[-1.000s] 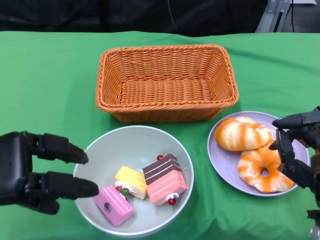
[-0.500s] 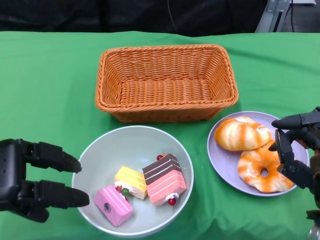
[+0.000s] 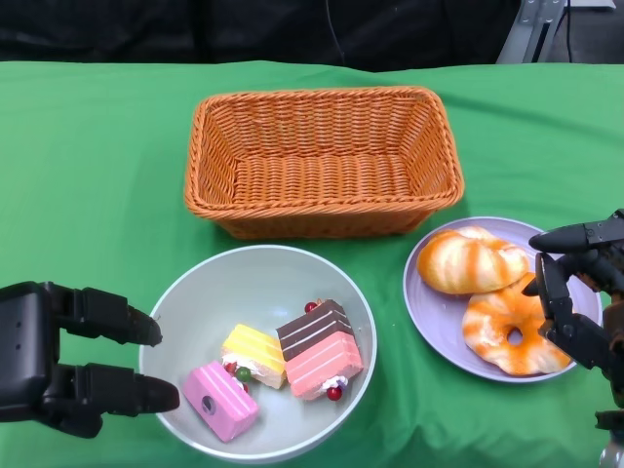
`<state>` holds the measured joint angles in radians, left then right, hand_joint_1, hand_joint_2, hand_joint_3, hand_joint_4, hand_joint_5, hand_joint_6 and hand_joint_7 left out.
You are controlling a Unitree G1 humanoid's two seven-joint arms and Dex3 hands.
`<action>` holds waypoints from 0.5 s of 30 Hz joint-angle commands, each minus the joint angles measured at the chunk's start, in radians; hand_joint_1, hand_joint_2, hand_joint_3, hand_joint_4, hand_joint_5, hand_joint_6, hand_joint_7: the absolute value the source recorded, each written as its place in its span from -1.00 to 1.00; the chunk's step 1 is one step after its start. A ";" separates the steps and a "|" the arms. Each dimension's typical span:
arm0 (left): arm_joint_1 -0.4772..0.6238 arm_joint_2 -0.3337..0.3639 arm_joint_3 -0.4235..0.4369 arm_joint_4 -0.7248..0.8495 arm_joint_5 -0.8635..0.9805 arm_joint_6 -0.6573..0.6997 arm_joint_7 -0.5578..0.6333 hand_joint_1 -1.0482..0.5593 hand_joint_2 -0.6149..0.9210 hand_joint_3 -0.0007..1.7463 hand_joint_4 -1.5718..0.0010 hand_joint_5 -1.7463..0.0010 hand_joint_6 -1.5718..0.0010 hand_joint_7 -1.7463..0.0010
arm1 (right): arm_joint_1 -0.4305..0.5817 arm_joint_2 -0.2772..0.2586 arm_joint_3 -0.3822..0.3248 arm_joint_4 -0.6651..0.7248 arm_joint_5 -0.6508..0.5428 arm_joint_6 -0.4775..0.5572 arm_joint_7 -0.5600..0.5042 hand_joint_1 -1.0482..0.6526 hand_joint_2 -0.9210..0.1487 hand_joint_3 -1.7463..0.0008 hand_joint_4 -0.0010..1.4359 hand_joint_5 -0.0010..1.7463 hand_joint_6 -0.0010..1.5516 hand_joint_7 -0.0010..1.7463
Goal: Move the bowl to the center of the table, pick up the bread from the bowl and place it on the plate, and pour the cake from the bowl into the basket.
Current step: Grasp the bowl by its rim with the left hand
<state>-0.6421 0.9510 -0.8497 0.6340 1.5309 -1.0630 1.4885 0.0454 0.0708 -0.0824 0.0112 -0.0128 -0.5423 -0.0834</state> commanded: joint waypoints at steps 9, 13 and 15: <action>-0.017 -0.025 -0.014 0.021 -0.048 0.046 -0.004 -0.34 0.77 -0.98 -0.09 0.82 -0.15 0.98 | 0.018 0.005 0.007 -0.030 -0.008 0.001 -0.013 0.00 -0.42 0.09 0.03 0.76 -0.06 0.30; -0.032 -0.058 -0.024 0.034 -0.053 0.049 -0.008 -0.35 0.81 -0.98 -0.12 0.83 -0.17 0.97 | 0.025 0.005 0.013 -0.034 -0.011 -0.002 -0.015 0.00 -0.43 0.11 0.03 0.77 -0.07 0.31; -0.035 -0.070 -0.026 0.039 -0.062 0.043 -0.017 -0.33 0.81 -0.99 -0.12 0.85 -0.18 0.98 | 0.030 0.006 0.016 -0.040 -0.012 0.001 -0.017 0.00 -0.46 0.16 0.02 0.77 -0.06 0.30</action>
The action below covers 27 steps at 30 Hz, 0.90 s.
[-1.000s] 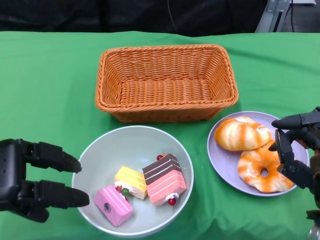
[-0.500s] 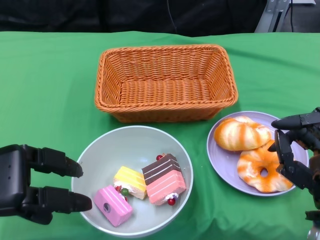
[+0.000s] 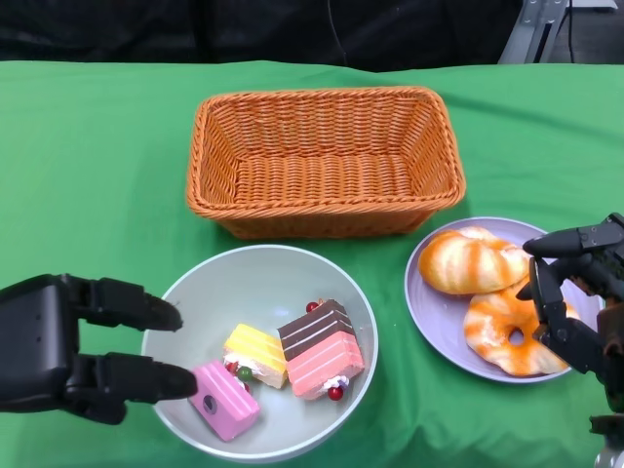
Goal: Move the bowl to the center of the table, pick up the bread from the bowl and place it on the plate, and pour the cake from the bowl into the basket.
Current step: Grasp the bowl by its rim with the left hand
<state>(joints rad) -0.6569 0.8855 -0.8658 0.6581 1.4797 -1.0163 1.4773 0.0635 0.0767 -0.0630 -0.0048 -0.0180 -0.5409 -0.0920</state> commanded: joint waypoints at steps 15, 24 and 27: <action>-0.032 -0.007 0.012 0.010 -0.098 -0.054 -0.207 -0.29 0.75 -1.00 -0.23 0.91 -0.22 0.98 | 0.037 0.018 0.000 -0.069 -0.038 0.018 -0.037 0.02 -0.48 0.15 0.02 0.77 -0.07 0.31; -0.013 0.000 0.040 -0.003 -0.148 -0.097 -0.333 -0.32 0.75 -1.00 -0.26 0.96 -0.24 0.99 | 0.039 0.018 0.000 -0.068 -0.034 0.013 -0.038 0.03 -0.43 0.09 0.02 0.79 -0.07 0.32; -0.009 -0.004 0.043 0.001 -0.150 -0.106 -0.341 -0.32 0.75 -1.00 -0.28 0.96 -0.26 0.98 | 0.039 0.019 0.002 -0.065 -0.031 0.012 -0.036 0.03 -0.43 0.09 0.02 0.79 -0.07 0.32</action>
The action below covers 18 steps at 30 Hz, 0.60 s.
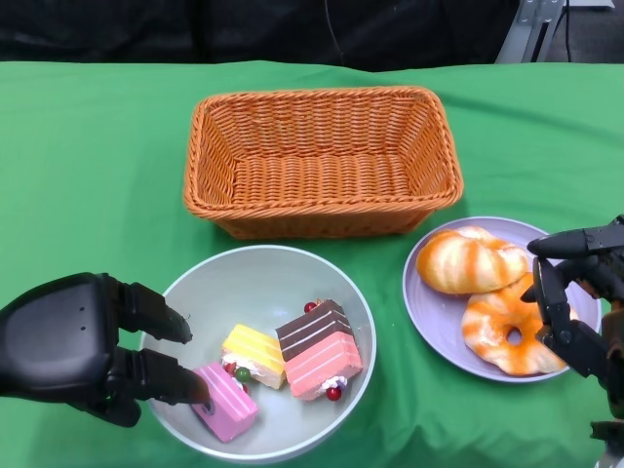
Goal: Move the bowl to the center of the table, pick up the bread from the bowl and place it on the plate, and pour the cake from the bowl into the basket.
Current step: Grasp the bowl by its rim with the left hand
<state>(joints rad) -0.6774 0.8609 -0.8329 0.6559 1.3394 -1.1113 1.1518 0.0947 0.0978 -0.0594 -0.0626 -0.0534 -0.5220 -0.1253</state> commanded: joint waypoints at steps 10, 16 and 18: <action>0.013 0.005 0.001 0.025 0.010 -0.010 0.022 -0.31 0.80 -0.98 -0.41 0.94 -0.38 0.96 | 0.007 0.002 0.001 0.005 0.008 -0.011 -0.004 0.02 -0.42 0.10 0.02 0.77 -0.07 0.31; 0.019 -0.008 -0.003 0.033 0.011 -0.008 0.028 -0.27 0.81 -0.99 -0.48 0.94 -0.42 0.96 | 0.015 -0.002 0.005 -0.005 0.013 -0.007 0.007 0.03 -0.42 0.10 0.02 0.77 -0.07 0.31; 0.023 -0.014 -0.001 0.034 0.006 -0.011 0.026 -0.27 0.80 -1.00 -0.49 0.94 -0.43 0.97 | 0.019 -0.003 0.005 -0.006 0.008 -0.010 0.006 0.02 -0.44 0.12 0.01 0.78 -0.08 0.32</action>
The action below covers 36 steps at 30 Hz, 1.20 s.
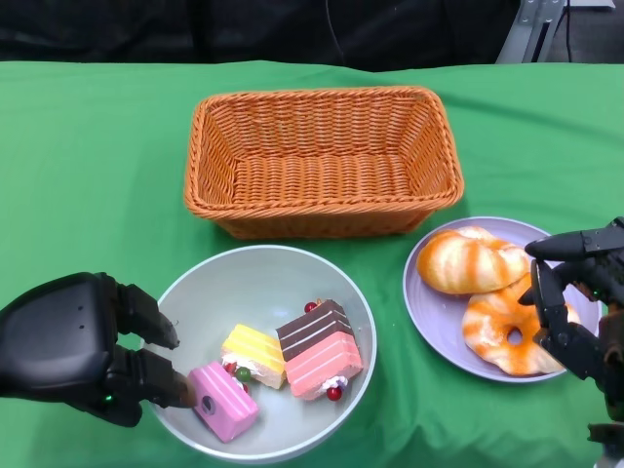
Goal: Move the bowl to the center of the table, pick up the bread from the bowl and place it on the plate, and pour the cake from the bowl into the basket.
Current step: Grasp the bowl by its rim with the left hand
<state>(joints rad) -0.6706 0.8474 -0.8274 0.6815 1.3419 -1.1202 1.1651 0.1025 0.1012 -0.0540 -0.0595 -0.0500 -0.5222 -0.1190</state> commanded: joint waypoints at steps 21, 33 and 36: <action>0.033 -0.034 0.010 0.022 -0.063 -0.028 -0.185 -0.31 0.86 -0.98 -0.39 1.00 -0.35 1.00 | 0.043 0.008 0.008 -0.060 -0.010 -0.001 -0.018 0.01 -0.53 0.19 0.03 0.77 -0.06 0.29; 0.055 -0.055 0.043 -0.011 -0.139 0.021 -0.387 -0.39 0.89 -0.99 -0.35 1.00 -0.27 1.00 | 0.059 0.011 0.014 -0.084 -0.006 -0.001 -0.020 0.02 -0.50 0.16 0.02 0.77 -0.05 0.29; 0.065 -0.065 0.057 -0.019 -0.168 0.036 -0.454 -0.38 0.89 -0.99 -0.32 1.00 -0.24 1.00 | 0.061 0.013 0.016 -0.084 -0.012 -0.005 -0.024 0.01 -0.49 0.16 0.02 0.78 -0.05 0.30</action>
<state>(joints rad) -0.6226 0.7776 -0.7803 0.6672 1.1917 -1.0909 0.7448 0.1584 0.1128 -0.0334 -0.1328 -0.0573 -0.5206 -0.1344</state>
